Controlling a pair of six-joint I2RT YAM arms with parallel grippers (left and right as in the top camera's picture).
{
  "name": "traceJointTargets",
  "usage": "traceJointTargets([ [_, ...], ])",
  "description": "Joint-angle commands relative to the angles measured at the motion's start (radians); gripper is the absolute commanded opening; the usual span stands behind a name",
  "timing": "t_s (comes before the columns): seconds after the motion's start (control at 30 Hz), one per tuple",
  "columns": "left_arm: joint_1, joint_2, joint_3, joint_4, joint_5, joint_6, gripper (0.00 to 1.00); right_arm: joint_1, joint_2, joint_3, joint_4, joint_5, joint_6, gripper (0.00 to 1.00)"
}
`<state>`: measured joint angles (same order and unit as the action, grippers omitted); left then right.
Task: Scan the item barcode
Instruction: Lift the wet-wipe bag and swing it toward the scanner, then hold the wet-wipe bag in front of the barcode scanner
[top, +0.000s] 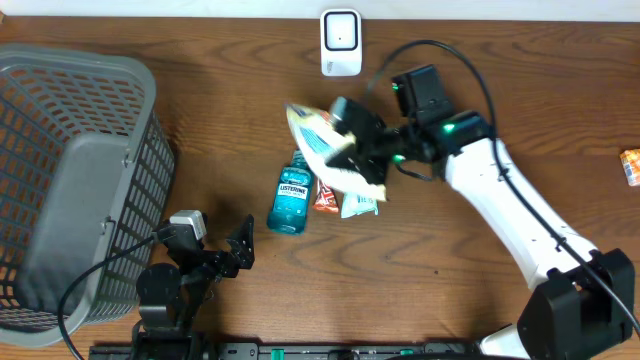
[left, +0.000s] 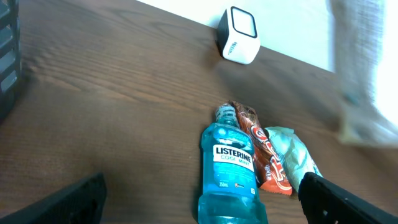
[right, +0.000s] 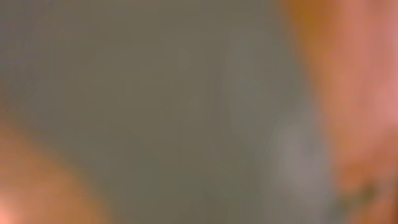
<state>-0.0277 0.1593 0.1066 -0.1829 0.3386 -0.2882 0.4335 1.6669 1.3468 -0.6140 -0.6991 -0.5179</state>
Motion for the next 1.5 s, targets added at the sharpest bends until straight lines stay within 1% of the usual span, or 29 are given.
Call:
traceJointTargets([
  [0.0,0.005,-0.003,0.004,0.0,0.009,-0.002,0.98,0.05,-0.018,0.013,0.147,0.443,0.095,0.01],
  [0.1,0.005,-0.003,0.004,0.0,0.009,-0.002,0.98,0.058,0.008,0.013,0.322,0.612,0.095,0.01],
  [0.17,0.005,-0.003,0.004,0.0,0.009,-0.002,0.98,0.044,0.043,0.015,0.413,0.628,0.096,0.01],
  [0.23,0.005,-0.003,0.004,0.0,0.009,-0.002,0.98,0.027,0.09,0.03,0.47,0.626,0.123,0.01],
  [0.33,0.005,-0.003,0.004,0.0,0.009,-0.002,0.98,0.001,0.206,0.095,0.55,0.627,0.121,0.01],
  [0.47,0.005,-0.003,0.004,0.0,0.009,-0.002,0.98,-0.022,0.359,0.25,0.572,0.638,0.121,0.01],
  [0.63,0.005,-0.003,0.004,0.0,0.009,-0.002,0.98,-0.023,0.576,0.522,0.572,0.726,0.121,0.01],
  [0.77,0.005,-0.003,0.004,0.0,0.009,-0.002,0.98,-0.023,0.723,0.741,0.552,0.73,0.127,0.01],
  [0.87,0.005,-0.003,0.004,0.0,0.009,-0.002,0.98,-0.016,0.785,0.822,0.555,0.73,0.129,0.01],
  [0.97,0.005,-0.003,0.004,0.0,0.009,-0.002,0.98,-0.014,0.811,0.835,0.56,0.731,0.13,0.01],
  [1.1,0.005,-0.003,0.004,0.0,0.009,-0.002,0.98,-0.014,0.82,0.835,0.548,0.733,0.179,0.01],
  [1.23,0.005,-0.003,0.004,0.0,0.009,-0.002,0.98,-0.013,0.784,0.854,0.498,0.801,0.295,0.01],
  [1.37,0.005,-0.003,0.004,0.0,0.009,-0.002,0.98,-0.014,0.687,0.867,0.36,0.868,0.406,0.01],
  [1.47,0.005,-0.003,0.004,0.0,0.009,-0.002,0.98,-0.023,0.594,0.867,0.2,0.925,0.416,0.01],
])
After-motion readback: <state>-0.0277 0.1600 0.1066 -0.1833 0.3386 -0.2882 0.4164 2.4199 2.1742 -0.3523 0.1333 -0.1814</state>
